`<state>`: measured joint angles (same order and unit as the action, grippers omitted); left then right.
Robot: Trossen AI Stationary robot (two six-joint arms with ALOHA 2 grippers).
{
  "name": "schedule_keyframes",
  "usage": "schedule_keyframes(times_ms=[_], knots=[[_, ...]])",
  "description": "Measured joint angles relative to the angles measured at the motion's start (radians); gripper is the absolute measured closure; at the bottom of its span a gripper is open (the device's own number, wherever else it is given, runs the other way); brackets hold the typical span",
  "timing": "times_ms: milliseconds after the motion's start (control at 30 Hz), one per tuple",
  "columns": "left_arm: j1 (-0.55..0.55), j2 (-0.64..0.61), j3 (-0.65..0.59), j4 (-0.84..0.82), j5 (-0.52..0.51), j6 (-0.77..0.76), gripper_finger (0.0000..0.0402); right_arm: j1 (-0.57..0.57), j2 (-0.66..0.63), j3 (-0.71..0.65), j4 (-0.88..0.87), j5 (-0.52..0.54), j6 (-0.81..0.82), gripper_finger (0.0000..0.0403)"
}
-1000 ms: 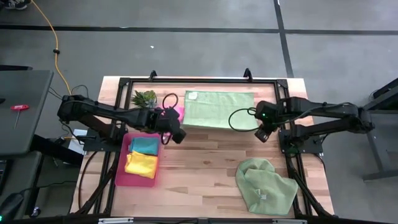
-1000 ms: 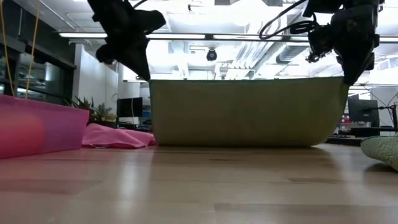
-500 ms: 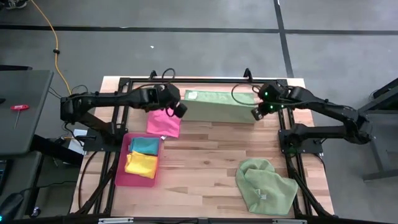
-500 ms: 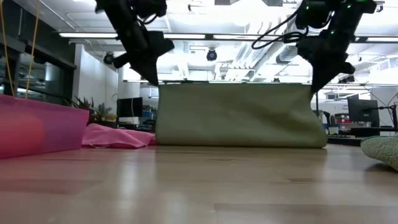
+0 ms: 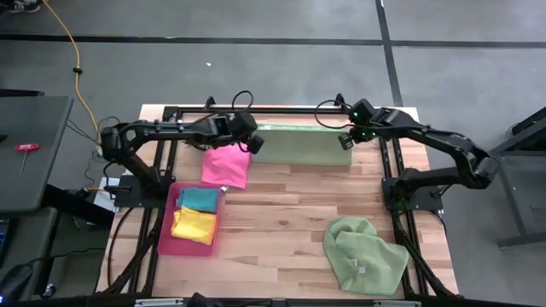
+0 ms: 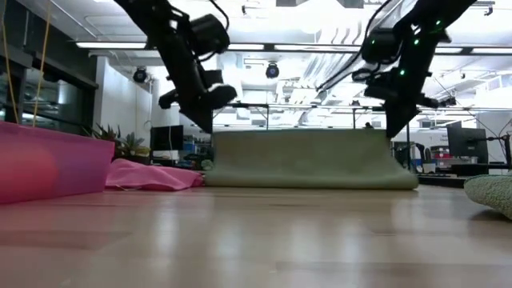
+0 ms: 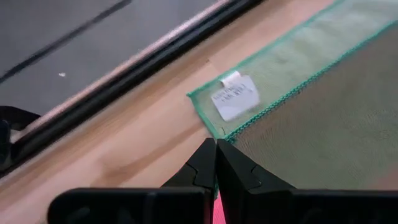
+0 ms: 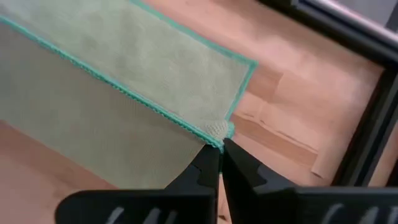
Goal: Fold microfiber towels
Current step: Fold the top green microfiber towel
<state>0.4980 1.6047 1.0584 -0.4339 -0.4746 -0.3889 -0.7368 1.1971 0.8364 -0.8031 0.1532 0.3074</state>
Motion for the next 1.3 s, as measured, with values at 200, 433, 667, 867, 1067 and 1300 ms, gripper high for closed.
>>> schedule_keyframes(times_ms=[200,433,667,867,1067,1300], knots=[[0.006,0.060,0.001,0.060,-0.093,0.000,0.0401,-0.036,0.093,0.000,0.077,0.038,0.006,0.0403],[0.009,0.090,0.000,0.064,-0.150,0.000,0.0401,-0.056,0.183,0.000,0.140,0.042,0.029,0.0403],[0.010,0.089,0.000,0.098,-0.143,0.045,0.0401,-0.060,0.218,0.000,0.147,0.052,0.059,0.0403],[0.011,0.089,0.000,0.154,-0.142,0.086,0.0401,-0.060,0.217,0.000,0.118,0.068,0.096,0.0403],[0.021,0.098,0.000,0.164,-0.143,0.086,0.0401,-0.060,0.217,0.000,0.098,0.036,0.113,0.0403],[0.032,0.158,-0.001,0.129,-0.068,0.061,0.0401,-0.059,0.209,0.000,0.047,-0.018,0.114,0.0403]])
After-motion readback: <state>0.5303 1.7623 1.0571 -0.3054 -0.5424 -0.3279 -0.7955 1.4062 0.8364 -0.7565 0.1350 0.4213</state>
